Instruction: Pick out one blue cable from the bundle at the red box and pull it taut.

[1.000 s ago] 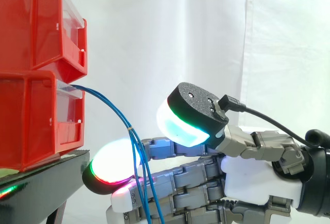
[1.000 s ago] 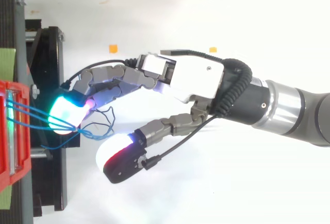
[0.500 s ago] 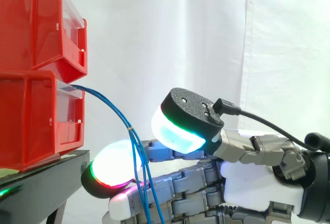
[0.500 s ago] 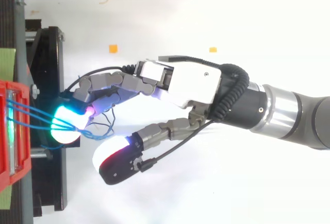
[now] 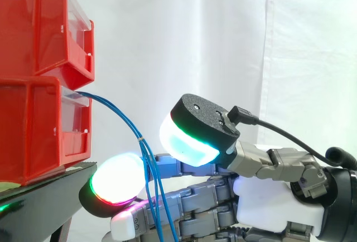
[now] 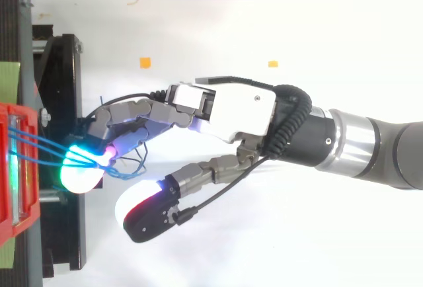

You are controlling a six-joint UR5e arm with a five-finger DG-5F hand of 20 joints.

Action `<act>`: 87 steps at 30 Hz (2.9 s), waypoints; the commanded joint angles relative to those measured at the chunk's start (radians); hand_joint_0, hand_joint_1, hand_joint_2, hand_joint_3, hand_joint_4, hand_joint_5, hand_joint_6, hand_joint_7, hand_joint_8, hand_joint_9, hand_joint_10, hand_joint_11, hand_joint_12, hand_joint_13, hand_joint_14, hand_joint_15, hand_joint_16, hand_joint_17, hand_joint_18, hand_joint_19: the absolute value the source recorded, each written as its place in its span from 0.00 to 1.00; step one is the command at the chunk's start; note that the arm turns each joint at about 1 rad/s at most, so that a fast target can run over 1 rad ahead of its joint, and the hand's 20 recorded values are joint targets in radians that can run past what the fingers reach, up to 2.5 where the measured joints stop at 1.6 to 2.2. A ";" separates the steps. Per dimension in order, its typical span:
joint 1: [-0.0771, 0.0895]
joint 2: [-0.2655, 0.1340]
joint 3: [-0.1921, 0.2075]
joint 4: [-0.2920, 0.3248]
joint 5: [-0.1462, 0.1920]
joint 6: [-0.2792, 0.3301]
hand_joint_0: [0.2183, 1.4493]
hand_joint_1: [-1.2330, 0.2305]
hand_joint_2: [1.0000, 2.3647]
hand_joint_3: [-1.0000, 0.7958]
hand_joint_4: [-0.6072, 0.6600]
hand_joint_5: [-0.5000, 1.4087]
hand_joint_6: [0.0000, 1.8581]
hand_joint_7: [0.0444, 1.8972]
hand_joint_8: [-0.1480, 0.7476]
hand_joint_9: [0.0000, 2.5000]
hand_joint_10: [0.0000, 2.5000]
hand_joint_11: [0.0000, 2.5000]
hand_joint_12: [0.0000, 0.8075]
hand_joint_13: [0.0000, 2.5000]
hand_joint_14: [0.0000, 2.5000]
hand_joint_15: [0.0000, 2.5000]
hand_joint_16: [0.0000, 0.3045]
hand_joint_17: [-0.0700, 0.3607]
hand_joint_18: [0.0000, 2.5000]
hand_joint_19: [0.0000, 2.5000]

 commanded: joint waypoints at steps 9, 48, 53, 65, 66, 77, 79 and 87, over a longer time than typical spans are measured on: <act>-0.009 -0.001 0.003 0.008 -0.024 -0.002 0.31 0.44 0.01 0.34 0.58 0.17 0.27 0.57 0.46 0.29 0.01 0.16 0.39 0.22 0.00 0.07 0.15 0.41 0.15 0.16; -0.029 0.000 0.005 0.030 -0.050 -0.004 0.32 0.50 0.02 0.42 0.56 0.19 0.32 0.68 0.48 0.33 0.01 0.17 0.40 0.23 0.00 0.09 0.16 0.41 0.15 0.18; -0.032 0.000 0.006 0.030 -0.050 -0.002 0.32 0.50 0.02 0.45 0.59 0.18 0.35 0.66 0.49 0.32 0.01 0.18 0.40 0.23 0.00 0.09 0.16 0.41 0.15 0.18; -0.033 0.000 0.012 0.030 -0.050 -0.004 0.28 0.48 0.02 0.40 0.60 0.17 0.39 0.59 0.49 0.32 0.01 0.19 0.41 0.23 0.00 0.10 0.16 0.42 0.16 0.19; -0.033 0.000 0.012 0.030 -0.050 -0.004 0.28 0.49 0.01 0.37 0.60 0.17 0.39 0.59 0.49 0.32 0.01 0.19 0.41 0.23 0.00 0.10 0.16 0.42 0.16 0.19; -0.033 0.000 0.014 0.030 -0.050 -0.004 0.30 0.62 0.01 0.34 0.59 0.19 0.37 0.63 0.49 0.34 0.01 0.19 0.41 0.24 0.00 0.10 0.16 0.42 0.15 0.20; -0.033 0.000 0.014 0.030 -0.050 -0.004 0.32 0.58 0.02 0.40 0.59 0.19 0.38 0.63 0.49 0.35 0.01 0.19 0.41 0.24 0.00 0.09 0.16 0.42 0.16 0.19; -0.035 0.000 0.014 0.030 -0.050 -0.004 0.31 0.51 0.02 0.49 0.60 0.19 0.37 0.64 0.50 0.34 0.01 0.20 0.41 0.23 0.00 0.10 0.16 0.42 0.16 0.19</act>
